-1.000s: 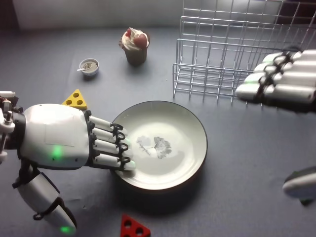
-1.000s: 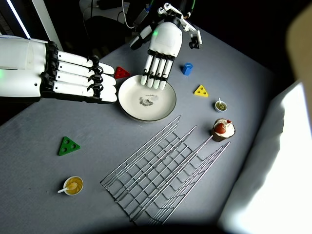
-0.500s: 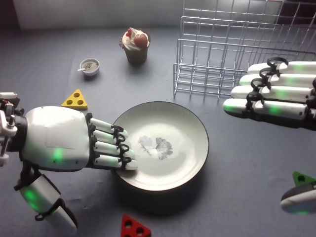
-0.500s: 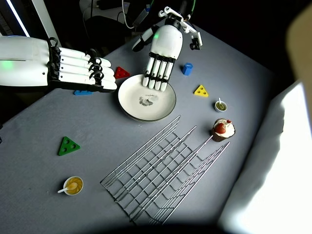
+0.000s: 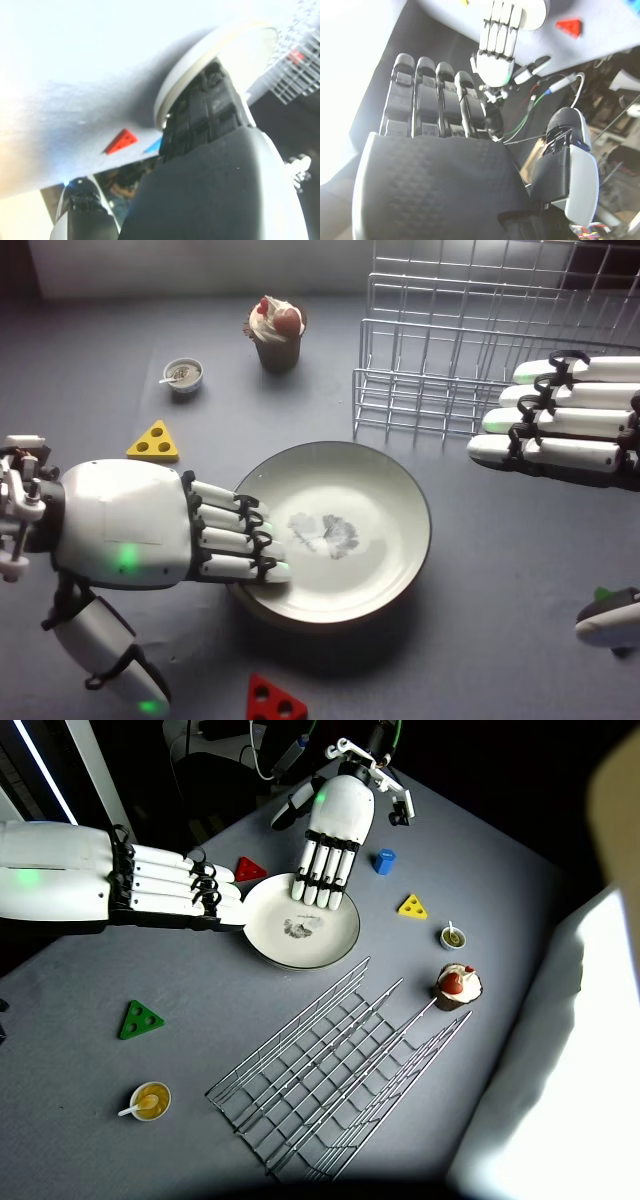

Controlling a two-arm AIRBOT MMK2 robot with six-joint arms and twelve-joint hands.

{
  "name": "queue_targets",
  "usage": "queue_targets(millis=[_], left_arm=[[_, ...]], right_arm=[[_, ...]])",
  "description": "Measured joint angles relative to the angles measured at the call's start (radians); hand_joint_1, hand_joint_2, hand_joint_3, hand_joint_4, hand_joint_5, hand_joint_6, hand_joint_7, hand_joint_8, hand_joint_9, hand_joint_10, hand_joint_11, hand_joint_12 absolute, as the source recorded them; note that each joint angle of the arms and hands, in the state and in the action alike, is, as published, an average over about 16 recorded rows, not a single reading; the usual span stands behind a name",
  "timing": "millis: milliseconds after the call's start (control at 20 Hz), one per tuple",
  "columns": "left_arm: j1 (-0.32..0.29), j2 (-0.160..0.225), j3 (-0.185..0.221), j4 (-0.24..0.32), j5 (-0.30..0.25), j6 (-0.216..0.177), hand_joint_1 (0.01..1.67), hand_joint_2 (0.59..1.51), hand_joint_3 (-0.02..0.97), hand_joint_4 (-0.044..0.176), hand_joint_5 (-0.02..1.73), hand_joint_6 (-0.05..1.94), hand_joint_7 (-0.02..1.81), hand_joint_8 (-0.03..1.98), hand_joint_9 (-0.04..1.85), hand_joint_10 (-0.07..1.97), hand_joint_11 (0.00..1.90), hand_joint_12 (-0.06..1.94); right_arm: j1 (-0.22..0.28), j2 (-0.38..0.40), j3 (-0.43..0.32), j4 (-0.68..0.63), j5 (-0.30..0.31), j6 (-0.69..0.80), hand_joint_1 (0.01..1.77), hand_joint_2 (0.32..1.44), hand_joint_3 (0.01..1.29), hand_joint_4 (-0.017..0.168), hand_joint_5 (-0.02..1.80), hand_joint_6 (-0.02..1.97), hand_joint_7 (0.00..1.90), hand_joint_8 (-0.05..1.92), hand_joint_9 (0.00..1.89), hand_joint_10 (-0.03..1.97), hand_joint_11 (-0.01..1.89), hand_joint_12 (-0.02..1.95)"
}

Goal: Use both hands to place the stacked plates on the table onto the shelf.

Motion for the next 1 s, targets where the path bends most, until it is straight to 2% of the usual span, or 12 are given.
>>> queue_targets(millis=[600, 800, 1000], left_arm=[[0.001, -0.045, -0.028, -0.057, 0.031, 0.001, 0.02, 0.932, -0.005, -0.007, 0.08, -0.02, 0.11, -0.01, 0.18, 0.00, 0.17, 0.01], [-0.006, -0.060, -0.038, -0.074, 0.045, 0.001, 0.02, 0.939, -0.005, -0.007, 0.09, -0.02, 0.11, -0.01, 0.19, 0.00, 0.17, 0.01], [-0.017, -0.074, -0.047, -0.086, 0.062, 0.001, 0.02, 0.946, -0.005, -0.007, 0.09, -0.02, 0.12, -0.01, 0.19, 0.01, 0.17, 0.01]], right_arm=[[0.035, -0.080, 0.049, 0.085, -0.071, -0.214, 0.13, 0.98, 0.02, 0.003, 0.11, 0.01, 0.14, 0.00, 0.15, 0.00, 0.13, 0.02], [0.051, -0.130, 0.071, 0.136, -0.097, -0.300, 0.26, 0.96, 0.02, 0.003, 0.12, 0.01, 0.15, 0.00, 0.15, 0.00, 0.15, 0.02], [0.062, -0.183, 0.092, 0.185, -0.124, -0.383, 0.49, 0.94, 0.02, 0.003, 0.14, 0.01, 0.16, 0.00, 0.17, 0.00, 0.18, 0.03]])
